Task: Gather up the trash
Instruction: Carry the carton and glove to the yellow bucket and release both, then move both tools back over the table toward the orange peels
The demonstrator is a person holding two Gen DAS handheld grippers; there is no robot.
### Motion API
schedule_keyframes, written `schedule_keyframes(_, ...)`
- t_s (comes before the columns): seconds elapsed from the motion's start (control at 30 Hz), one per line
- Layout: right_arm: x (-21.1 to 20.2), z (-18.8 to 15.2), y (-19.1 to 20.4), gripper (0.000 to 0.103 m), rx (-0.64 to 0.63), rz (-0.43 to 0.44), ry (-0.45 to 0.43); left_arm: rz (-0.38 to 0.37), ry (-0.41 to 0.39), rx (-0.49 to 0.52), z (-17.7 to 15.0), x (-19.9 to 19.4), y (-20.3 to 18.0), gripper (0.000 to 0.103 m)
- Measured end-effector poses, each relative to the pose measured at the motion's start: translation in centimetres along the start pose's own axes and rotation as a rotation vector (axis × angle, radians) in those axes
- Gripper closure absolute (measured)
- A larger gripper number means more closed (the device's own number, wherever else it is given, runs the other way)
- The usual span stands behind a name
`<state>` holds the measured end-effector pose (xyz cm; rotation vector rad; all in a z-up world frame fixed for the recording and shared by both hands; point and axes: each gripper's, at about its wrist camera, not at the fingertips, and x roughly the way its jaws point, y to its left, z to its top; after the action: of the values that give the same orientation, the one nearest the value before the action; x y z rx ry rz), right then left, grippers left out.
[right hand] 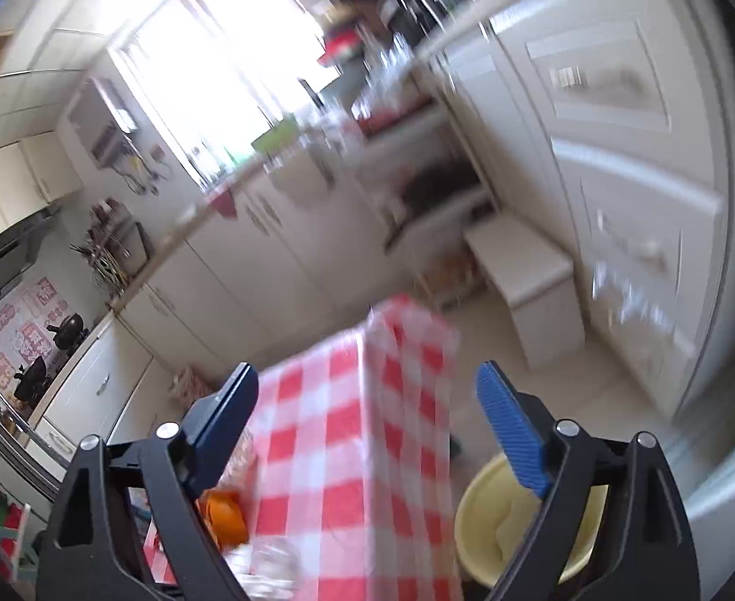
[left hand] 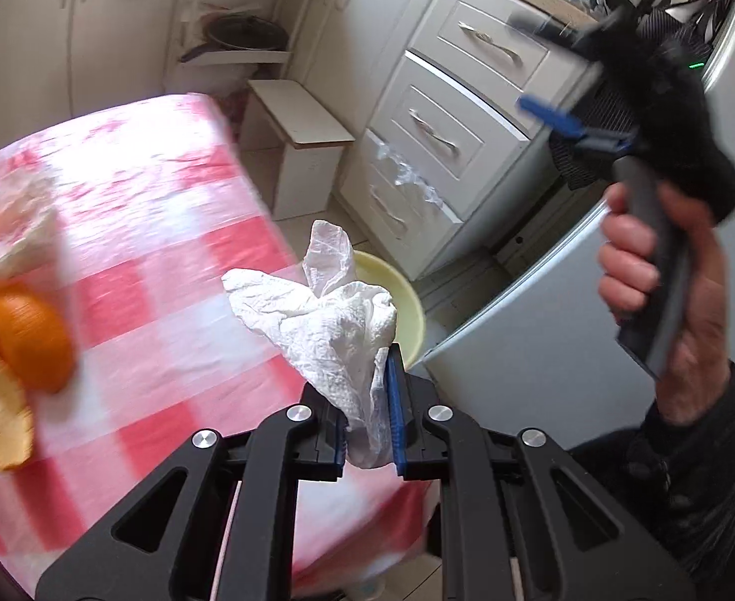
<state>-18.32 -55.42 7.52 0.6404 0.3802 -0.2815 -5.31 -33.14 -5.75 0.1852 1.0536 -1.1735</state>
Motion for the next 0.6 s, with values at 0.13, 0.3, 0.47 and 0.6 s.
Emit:
schedule_keyframes(0.13, -1.5, 0.6, -0.1, 0.017, -0.047, -0.01, -0.058, 0.005, 0.084, -0.071, 3.1, 7.5, -1.8, 0.091)
schedule_keyframes(0.3, -0.6, 1.0, -2.8, 0.017, 0.039, -0.008, -0.012, 0.08, 0.191, -0.169, 5.8, 15.8, -2.4, 0.075)
schedule_keyframes(0.47, -1.5, 1.8, -3.1, 0.017, 0.067, 0.004, -0.032, 0.107, 0.217, -0.21, 7.3, 18.5, -3.2, 0.048)
schedule_keyframes(0.6, -1.6, 1.8, -3.0, 0.017, 0.075, 0.015, -0.043, 0.135, 0.187, -0.172, 7.4, 16.3, -3.2, 0.043)
